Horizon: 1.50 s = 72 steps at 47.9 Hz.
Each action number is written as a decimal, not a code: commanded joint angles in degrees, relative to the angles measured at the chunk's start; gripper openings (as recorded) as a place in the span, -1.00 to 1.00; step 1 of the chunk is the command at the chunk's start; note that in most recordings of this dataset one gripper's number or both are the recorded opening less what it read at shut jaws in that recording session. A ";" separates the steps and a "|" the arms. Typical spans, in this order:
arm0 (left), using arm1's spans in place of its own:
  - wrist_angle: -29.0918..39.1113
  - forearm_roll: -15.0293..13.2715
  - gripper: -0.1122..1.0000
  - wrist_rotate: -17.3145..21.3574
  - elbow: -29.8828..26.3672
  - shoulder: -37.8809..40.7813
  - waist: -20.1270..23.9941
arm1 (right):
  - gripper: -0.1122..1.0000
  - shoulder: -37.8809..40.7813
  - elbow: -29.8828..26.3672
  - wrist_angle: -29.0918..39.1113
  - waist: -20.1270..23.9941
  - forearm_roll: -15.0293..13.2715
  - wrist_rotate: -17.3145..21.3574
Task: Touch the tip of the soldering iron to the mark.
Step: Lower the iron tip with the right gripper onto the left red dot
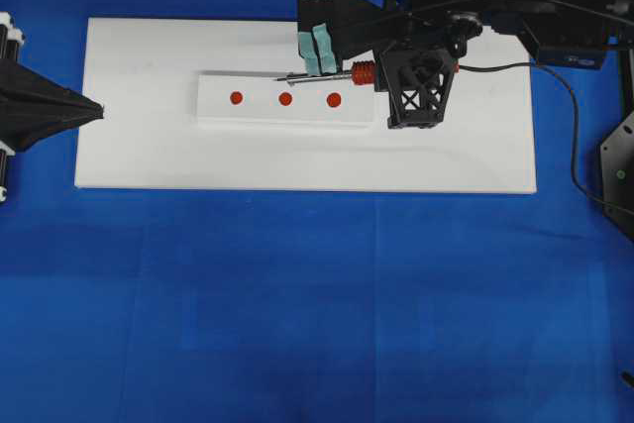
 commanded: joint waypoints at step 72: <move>-0.88 0.18 -0.80 0.09 -0.53 0.70 -0.09 | -0.68 17.49 -12.13 -2.99 -0.18 -0.44 -0.35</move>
